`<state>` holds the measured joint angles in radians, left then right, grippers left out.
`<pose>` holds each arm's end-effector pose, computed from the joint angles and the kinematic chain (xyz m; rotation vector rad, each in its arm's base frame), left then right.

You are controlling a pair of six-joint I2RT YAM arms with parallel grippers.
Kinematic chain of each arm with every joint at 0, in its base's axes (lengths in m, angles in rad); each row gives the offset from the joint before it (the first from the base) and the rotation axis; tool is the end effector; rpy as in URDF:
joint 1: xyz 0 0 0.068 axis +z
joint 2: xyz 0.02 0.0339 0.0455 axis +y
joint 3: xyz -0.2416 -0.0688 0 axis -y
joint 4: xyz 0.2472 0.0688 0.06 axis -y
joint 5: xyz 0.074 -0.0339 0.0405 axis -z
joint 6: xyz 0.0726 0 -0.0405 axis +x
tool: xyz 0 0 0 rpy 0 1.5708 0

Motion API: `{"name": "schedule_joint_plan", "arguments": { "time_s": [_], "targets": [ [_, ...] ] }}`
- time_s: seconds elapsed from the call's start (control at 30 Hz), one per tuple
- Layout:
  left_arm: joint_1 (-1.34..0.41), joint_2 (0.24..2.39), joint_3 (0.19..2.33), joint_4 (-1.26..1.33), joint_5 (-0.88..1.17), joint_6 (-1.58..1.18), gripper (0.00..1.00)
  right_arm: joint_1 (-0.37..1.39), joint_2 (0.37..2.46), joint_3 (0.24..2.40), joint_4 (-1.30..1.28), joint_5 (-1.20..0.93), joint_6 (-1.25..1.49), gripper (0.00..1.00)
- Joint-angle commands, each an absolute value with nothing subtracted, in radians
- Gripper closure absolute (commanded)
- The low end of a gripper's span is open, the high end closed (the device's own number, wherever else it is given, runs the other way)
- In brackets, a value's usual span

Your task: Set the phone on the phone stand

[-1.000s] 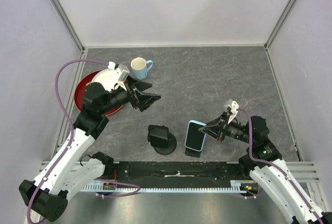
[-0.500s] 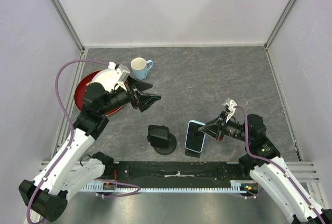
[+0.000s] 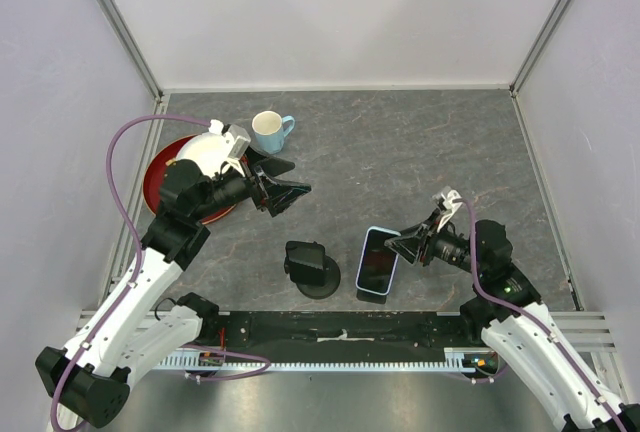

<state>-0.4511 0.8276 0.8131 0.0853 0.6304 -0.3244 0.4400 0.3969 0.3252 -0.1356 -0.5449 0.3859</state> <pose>0.1945 -0.1418 0.3572 0.6292 1.4880 -1.0792 0.1479 0.1112 0.2210 -0.4645 1.8190 1.0649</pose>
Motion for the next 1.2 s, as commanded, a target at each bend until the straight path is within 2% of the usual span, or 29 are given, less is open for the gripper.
{"name": "schedule_joint_plan", "arguments": {
  "time_s": [0.0, 0.27, 0.37, 0.6, 0.67, 0.87, 0.97, 1.03, 1.17],
  "targets": [
    [-0.456, 0.813, 0.827, 0.123, 0.641, -0.302, 0.18, 0.439, 0.379, 0.362, -0.132, -0.468, 0.397, 0.52],
    [-0.457, 0.815, 0.827, 0.123, 0.643, -0.304, 0.18, 0.439, 0.393, 0.374, -0.124, -0.431, 0.413, 0.37],
    [-0.457, 0.815, 0.827, 0.123, 0.643, -0.304, 0.18, 0.439, 0.417, 0.402, -0.132, -0.419, 0.434, 0.02],
    [-0.457, 0.811, 0.828, 0.123, 0.641, -0.302, 0.18, 0.439, 0.509, 0.601, -0.299, -0.249, 0.527, 0.02],
    [-0.457, 0.811, 0.828, 0.121, 0.638, -0.304, 0.18, 0.439, 0.596, 0.731, -0.434, -0.154, 0.582, 0.02],
    [-0.457, 0.815, 0.836, 0.114, 0.638, -0.307, 0.18, 0.454, 0.824, 1.052, -0.791, -0.042, 0.63, 0.02],
    [-0.457, 0.81, 0.834, 0.107, 0.629, -0.302, 0.18, 0.494, 0.879, 1.156, -0.935, 0.118, 0.693, 0.02],
    [-0.457, 0.811, 0.836, 0.103, 0.617, -0.302, 0.18, 0.579, 0.903, 1.189, -0.995, 0.255, 0.753, 0.02],
    [-0.457, 0.808, 0.841, 0.094, 0.607, -0.301, 0.18, 0.771, 0.952, 1.209, -1.032, 0.397, 0.868, 0.02]
  ]
}}
